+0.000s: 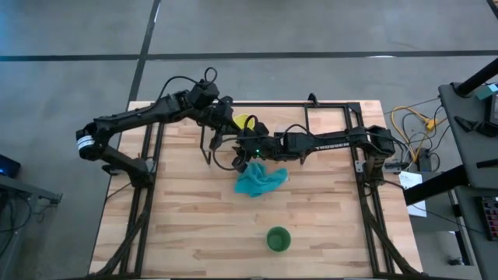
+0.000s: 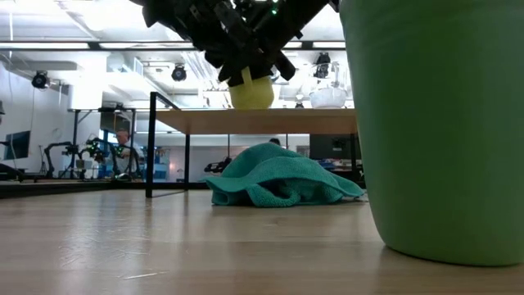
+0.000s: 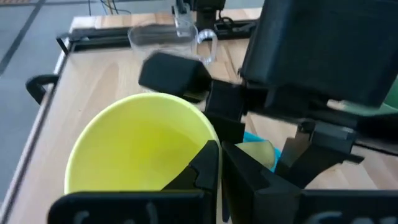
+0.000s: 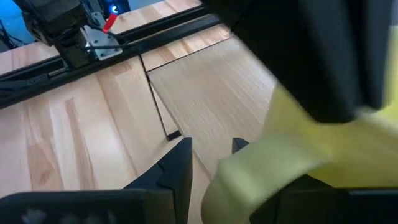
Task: Stack small to large cups/mugs on shelf
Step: Put the yellow cup on the shelf
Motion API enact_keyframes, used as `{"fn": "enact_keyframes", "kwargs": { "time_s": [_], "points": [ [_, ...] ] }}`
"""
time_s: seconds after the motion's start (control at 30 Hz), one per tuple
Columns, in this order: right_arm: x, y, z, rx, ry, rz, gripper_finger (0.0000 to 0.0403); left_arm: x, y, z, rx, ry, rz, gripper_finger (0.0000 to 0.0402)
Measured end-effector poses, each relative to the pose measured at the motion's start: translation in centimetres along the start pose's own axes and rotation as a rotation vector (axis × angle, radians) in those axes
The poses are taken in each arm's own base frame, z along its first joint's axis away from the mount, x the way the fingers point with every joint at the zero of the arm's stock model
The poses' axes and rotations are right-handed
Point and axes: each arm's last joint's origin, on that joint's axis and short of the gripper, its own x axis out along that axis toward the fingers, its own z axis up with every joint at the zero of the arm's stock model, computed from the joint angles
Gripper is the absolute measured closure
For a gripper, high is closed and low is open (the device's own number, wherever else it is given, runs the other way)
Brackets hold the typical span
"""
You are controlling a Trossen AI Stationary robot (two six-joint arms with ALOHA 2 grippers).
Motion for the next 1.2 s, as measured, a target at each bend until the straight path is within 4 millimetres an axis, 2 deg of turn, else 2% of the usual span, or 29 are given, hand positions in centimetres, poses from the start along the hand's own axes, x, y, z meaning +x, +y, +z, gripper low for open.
{"fn": "enact_keyframes", "kwargs": {
  "time_s": [0.27,0.73,1.03,1.2],
  "points": [
    [0.0,0.01,-0.02,-0.003,0.003,0.004,0.0292,0.16,0.0,-0.25,-0.006,0.009,-0.004,0.0401],
    [0.0,0.01,-0.03,0.005,0.005,0.006,0.0262,0.46,0.05,-0.54,-0.016,0.024,-0.009,0.04],
    [0.0,-0.01,-0.01,0.001,0.004,0.002,0.0261,0.46,0.04,-0.53,-0.018,0.023,-0.013,0.0339],
    [0.0,-0.04,-0.09,-0.003,0.012,0.0,0.0263,0.46,0.05,-0.54,-0.018,0.024,-0.009,0.0327]
  ]
}}
